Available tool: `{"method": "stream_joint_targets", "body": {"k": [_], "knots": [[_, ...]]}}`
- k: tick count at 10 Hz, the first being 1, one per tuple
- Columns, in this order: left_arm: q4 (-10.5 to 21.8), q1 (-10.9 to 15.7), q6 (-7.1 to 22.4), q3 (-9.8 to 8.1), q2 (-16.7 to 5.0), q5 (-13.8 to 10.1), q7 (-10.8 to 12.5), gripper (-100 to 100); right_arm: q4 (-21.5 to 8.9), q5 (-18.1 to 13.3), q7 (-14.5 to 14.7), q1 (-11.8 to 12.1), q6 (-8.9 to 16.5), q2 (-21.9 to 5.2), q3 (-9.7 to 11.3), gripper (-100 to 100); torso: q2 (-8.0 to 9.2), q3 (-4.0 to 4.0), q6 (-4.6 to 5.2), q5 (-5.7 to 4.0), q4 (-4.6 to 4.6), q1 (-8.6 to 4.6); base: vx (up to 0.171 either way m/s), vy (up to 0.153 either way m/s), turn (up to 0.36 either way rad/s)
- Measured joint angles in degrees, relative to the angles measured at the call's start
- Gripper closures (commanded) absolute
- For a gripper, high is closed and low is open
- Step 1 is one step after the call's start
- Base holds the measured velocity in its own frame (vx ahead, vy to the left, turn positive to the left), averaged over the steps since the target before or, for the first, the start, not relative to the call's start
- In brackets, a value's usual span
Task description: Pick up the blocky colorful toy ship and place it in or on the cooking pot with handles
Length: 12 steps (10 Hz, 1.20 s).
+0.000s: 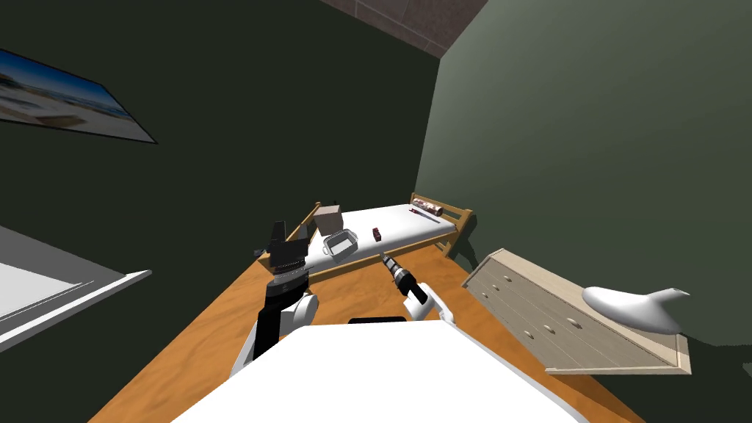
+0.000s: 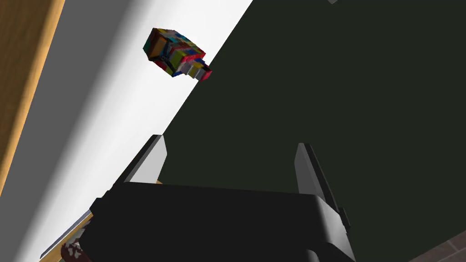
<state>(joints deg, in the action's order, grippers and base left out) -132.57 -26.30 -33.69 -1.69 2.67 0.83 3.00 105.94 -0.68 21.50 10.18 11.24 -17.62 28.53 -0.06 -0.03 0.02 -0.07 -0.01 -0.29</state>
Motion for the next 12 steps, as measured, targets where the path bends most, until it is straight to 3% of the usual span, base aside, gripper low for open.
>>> {"method": "stream_joint_targets", "body": {"k": [12], "knots": [[0.00, -0.02, 0.00, 0.00, 0.00, 0.00, 0.00, 0, -7.40, 1.74, 7.93, -9.27, 17.97, -6.29, 8.62, -100, -0.22, -0.13, 0.04, 0.03, -0.05, 0.15, 0.025, -0.032, 0.110]]}}
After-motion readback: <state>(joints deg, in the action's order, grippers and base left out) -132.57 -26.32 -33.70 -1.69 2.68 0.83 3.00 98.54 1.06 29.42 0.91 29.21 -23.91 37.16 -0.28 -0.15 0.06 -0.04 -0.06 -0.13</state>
